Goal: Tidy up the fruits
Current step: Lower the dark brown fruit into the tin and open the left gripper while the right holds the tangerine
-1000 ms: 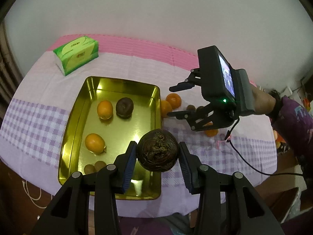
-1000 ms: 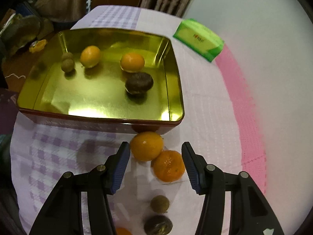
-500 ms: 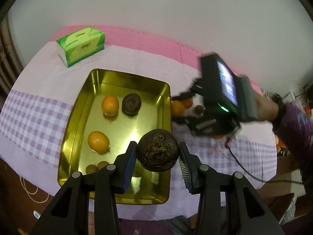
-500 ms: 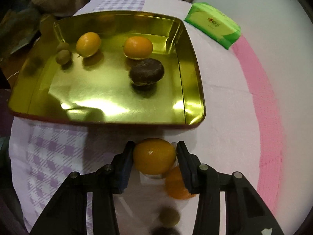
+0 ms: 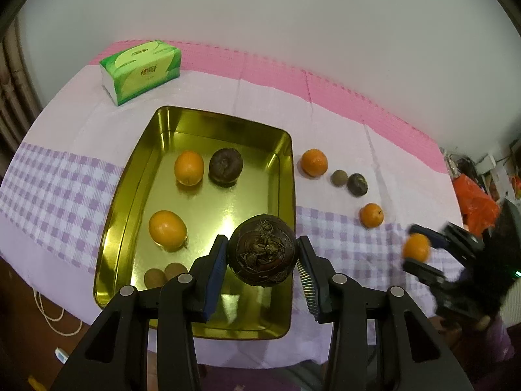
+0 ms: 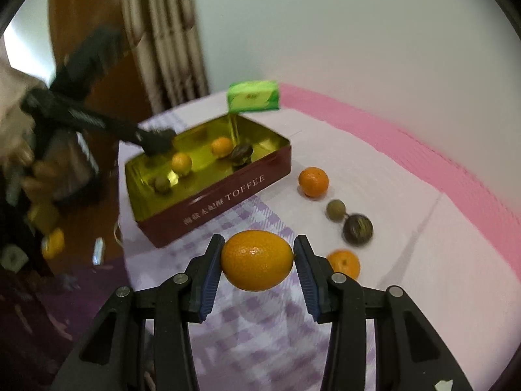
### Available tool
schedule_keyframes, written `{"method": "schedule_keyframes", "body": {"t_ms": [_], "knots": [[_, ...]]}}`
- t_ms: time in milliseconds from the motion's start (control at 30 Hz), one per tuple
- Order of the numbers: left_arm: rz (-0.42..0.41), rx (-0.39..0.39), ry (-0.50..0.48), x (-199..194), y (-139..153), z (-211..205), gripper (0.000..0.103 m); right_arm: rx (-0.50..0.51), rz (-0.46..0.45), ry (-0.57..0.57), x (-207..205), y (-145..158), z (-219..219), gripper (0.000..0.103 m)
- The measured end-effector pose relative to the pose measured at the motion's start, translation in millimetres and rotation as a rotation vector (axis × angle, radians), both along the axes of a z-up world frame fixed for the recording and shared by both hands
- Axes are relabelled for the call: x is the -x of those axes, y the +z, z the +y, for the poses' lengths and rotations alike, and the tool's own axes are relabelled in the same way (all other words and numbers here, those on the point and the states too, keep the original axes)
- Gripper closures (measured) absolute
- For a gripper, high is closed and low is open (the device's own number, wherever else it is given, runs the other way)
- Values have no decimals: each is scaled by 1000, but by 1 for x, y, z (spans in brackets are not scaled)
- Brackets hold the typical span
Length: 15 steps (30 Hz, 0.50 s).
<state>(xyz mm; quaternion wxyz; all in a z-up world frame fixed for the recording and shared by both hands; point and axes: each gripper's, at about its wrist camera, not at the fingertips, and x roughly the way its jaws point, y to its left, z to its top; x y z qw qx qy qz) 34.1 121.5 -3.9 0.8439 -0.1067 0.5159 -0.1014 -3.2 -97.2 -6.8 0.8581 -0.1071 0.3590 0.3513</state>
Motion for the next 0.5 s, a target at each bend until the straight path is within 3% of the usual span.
{"method": "schedule_keyframes", "body": {"t_ms": [367,500], "knots": [[-22,-94,-12,-14,-20,-1,60,-66,-23,-48,37,8,-3,63],[-10,-90,2,-24,-27,4,60,-71,-27,-49,41,9,-2,63]]}}
